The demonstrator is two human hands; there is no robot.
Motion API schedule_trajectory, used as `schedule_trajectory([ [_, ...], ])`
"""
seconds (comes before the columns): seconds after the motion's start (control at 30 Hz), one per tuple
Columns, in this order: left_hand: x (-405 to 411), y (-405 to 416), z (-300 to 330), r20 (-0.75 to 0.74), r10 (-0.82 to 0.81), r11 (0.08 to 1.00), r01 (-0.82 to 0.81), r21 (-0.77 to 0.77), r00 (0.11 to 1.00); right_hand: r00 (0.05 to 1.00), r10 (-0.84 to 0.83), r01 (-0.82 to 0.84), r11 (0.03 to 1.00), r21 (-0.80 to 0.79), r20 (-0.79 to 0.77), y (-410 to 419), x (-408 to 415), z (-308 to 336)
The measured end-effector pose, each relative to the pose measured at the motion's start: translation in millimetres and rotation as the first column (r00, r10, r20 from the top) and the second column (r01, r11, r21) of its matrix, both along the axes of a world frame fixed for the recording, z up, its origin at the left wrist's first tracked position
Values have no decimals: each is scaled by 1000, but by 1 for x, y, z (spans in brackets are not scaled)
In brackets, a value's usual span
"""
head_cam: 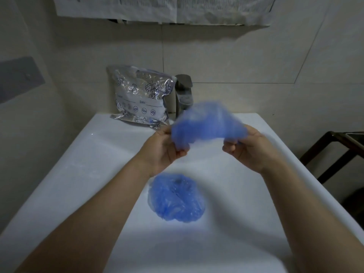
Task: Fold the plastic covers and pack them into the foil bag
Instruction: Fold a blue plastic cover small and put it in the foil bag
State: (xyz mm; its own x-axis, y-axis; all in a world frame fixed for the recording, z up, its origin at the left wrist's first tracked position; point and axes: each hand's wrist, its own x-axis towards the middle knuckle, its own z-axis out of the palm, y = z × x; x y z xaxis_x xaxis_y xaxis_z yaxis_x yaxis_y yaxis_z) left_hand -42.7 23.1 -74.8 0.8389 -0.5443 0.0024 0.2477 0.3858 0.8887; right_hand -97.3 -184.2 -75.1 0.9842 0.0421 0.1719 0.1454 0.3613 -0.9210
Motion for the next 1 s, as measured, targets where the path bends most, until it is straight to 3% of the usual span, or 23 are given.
schedule_trajectory([
  [0.1,2,10,-1,179,-57,978,18,209,982,996,52,-19,923,-385,77,-12,-6,0],
  [0.17,5,18,-4,322,-129,906,-21,424,938,999,1,29,722,-691,43,-18,-2,-8],
  [0.2,7,19,-6,378,-145,864,-69,498,914,999,-38,36,651,-759,15,-19,1,-11],
  [0.3,14,11,-19,497,-28,703,-336,627,867,989,-133,49,689,-723,-59,-6,4,-14],
  [0.4,12,1,-29,655,59,585,-558,588,753,947,-322,239,724,-647,-11,9,10,-18],
  [0.5,15,1,-30,649,118,671,-543,506,751,921,-375,284,833,-474,-107,20,14,-20],
  [0.6,18,3,-24,411,217,867,-368,336,885,931,-259,227,963,-148,-257,20,13,-14],
  [0.67,19,3,-20,206,190,959,-226,171,960,945,-214,211,977,-38,-247,18,11,-9],
  [0.8,21,7,-17,135,114,986,-129,104,984,954,-288,258,933,-251,-87,13,9,-3],
  [0.9,21,10,-16,164,80,978,-109,179,983,935,-348,337,819,-465,66,6,8,-1],
  [1.0,22,13,-17,235,80,940,-152,306,969,923,-360,375,763,-527,136,3,6,0],
])
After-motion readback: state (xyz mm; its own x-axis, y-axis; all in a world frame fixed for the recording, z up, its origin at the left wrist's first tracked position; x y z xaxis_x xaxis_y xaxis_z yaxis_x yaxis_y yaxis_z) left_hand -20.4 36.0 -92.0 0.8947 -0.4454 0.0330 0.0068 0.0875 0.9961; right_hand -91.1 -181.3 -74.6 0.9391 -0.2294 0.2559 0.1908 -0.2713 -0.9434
